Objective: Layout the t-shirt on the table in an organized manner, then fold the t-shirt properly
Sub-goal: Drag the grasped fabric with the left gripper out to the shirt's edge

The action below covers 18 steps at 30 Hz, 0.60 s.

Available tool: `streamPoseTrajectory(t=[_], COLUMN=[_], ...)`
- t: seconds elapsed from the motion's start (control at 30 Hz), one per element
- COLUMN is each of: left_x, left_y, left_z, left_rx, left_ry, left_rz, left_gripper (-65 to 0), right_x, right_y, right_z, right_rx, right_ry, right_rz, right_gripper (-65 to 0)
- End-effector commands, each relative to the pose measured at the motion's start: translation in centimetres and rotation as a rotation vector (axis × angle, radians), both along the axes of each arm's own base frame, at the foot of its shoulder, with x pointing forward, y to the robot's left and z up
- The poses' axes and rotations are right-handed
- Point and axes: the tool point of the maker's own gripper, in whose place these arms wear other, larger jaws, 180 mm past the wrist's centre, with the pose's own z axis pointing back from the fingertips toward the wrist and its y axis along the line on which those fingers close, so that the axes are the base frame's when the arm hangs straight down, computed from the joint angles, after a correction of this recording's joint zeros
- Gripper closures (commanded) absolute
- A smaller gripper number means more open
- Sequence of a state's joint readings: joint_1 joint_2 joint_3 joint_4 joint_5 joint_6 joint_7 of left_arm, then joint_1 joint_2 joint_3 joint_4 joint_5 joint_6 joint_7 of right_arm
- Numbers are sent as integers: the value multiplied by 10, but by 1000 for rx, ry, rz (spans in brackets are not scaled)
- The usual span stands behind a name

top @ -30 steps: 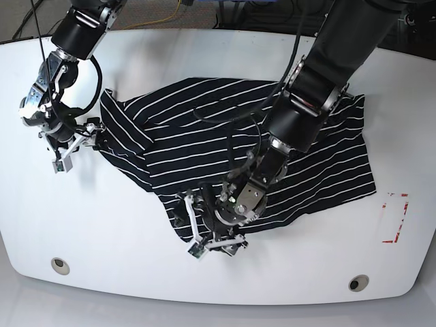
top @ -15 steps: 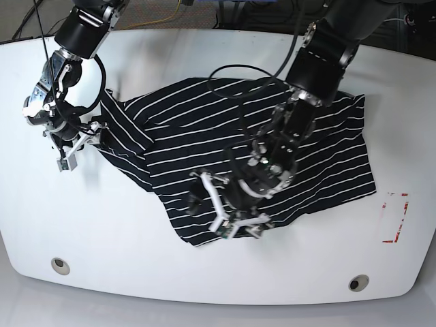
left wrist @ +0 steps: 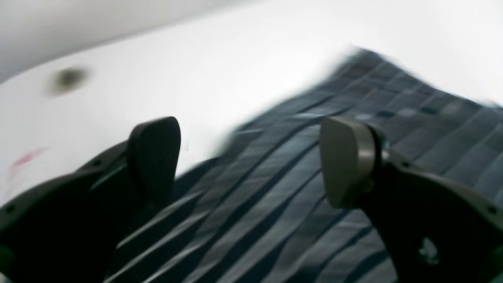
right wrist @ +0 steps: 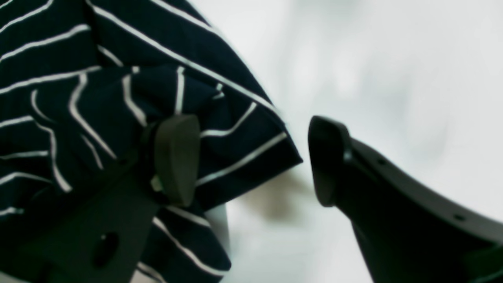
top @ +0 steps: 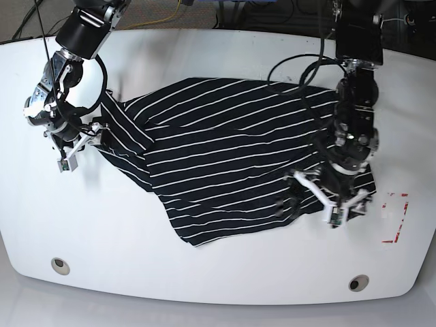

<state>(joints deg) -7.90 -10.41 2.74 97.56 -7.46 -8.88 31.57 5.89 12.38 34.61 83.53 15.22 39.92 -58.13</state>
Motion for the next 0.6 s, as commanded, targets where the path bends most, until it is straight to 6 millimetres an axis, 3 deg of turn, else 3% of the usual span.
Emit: streamPoseTrajectory(t=[0.0,0.1,0.37,0.57], left_x=[3,-2,-16,-18], left_y=[32,71,143,160], left_z=[16,12,-17,-44], left_rx=[2,7,-10,-23], left_ry=[-49,-36,47,122], left_rz=[73,165,288,314], left_gripper=[-527,-527,-527,-527], right_x=[12,12,11,5], right_y=[-7,-7,-7,-7], right_z=[18,18,17,12], right_rx=[-15,-16,-16,-14], right_ry=[-63,-62,-60,-44], right_rz=[-1,-1,-1,-1], right_gripper=[-414,-414,-414,-414])
